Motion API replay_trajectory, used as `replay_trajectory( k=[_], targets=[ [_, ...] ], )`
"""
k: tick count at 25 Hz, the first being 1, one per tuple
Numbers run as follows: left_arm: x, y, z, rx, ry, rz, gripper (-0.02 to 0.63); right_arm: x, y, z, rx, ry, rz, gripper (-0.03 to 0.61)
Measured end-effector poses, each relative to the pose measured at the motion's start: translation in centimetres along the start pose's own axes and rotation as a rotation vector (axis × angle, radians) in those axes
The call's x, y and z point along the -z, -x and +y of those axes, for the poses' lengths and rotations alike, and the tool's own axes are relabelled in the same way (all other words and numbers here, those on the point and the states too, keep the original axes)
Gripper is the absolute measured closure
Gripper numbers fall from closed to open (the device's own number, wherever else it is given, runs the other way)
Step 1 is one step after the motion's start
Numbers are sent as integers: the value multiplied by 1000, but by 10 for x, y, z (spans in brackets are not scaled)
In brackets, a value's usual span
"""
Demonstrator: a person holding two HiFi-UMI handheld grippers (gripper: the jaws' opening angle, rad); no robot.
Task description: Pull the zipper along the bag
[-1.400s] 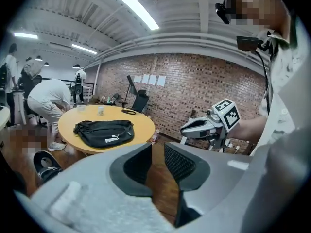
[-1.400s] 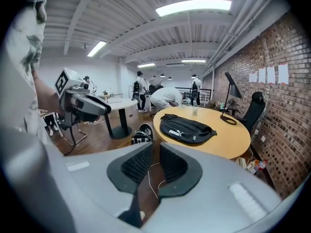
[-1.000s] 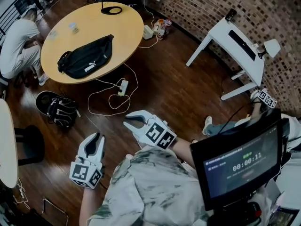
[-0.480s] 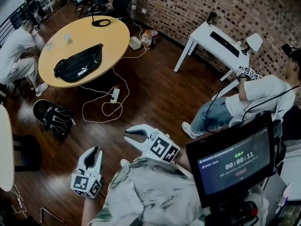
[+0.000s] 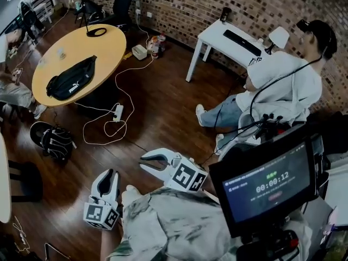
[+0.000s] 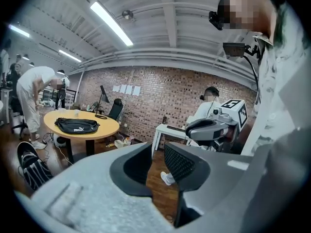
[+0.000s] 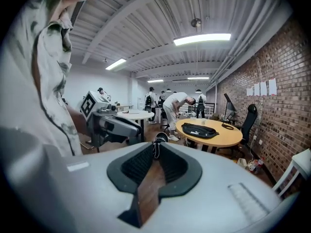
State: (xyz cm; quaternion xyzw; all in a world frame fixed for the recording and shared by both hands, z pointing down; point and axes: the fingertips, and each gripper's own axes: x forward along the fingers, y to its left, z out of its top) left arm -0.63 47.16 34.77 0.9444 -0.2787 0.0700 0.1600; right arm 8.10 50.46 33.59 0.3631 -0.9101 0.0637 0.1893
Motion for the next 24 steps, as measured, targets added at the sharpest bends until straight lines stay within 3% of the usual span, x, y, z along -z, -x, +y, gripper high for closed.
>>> replay_trajectory(
  k=[9,24],
  targets=[
    [13,-10,-54,-1,-15,17,529,22,50,3,-3,10,11,545],
    [16,0,-52,-33,-11,43,529,29,37,17,-59,17,34,561]
  ],
)
